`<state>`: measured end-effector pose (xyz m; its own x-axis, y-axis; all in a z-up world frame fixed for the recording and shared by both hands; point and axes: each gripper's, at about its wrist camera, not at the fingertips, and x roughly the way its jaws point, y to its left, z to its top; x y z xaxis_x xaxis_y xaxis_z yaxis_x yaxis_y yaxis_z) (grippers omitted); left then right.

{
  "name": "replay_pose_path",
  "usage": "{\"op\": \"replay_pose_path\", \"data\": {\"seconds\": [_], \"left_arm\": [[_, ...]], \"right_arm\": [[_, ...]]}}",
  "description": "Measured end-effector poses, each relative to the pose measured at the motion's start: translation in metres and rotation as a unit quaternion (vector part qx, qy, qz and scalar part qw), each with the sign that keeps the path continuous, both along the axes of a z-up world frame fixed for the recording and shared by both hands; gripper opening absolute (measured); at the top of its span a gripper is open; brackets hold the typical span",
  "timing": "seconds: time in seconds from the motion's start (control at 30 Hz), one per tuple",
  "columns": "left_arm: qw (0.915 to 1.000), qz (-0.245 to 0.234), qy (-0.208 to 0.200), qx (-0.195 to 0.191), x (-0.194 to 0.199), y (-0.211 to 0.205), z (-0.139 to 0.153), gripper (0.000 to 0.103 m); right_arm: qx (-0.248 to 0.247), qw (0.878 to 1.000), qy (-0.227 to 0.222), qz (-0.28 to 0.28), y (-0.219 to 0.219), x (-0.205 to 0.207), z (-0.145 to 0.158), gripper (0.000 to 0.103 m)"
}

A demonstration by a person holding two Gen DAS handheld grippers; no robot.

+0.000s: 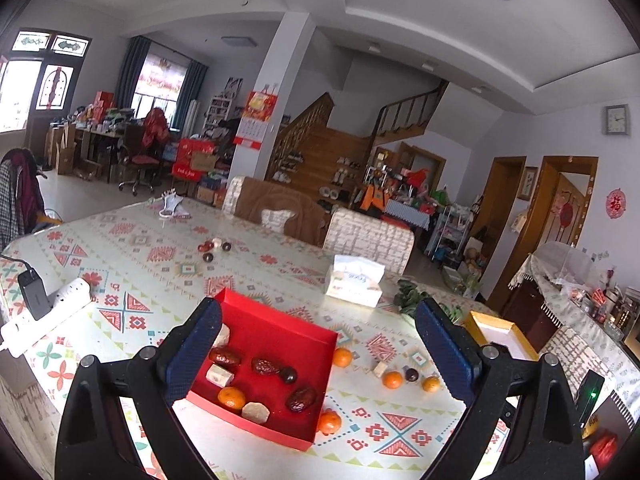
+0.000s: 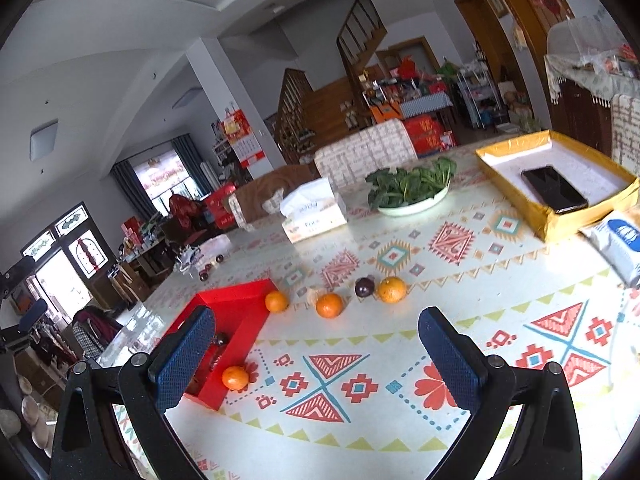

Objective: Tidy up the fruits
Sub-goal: 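Lift both open tools away from the tray and back toward the fruit row, then grasp a mandarin orange with the left tool while the right tool grasps another orange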

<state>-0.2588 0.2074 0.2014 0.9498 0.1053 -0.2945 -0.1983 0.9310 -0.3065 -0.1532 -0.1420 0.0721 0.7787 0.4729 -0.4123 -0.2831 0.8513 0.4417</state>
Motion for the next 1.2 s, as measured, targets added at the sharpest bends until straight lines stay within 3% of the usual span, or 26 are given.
{"op": "replay_pose_path", "data": {"seconds": [0.73,1.2], "left_arm": [[0.9987,-0.013,0.045,-0.019,0.039,0.014,-0.032,0.097],[0.9945,-0.065,0.080,-0.020,0.068,-0.009,-0.047,0.097]], "right_arm": [[-0.015,0.999,0.041,0.013,0.020,0.030,-0.023,0.103],[-0.026,0.998,0.046,-0.016,-0.017,0.040,-0.016,0.103]]}}
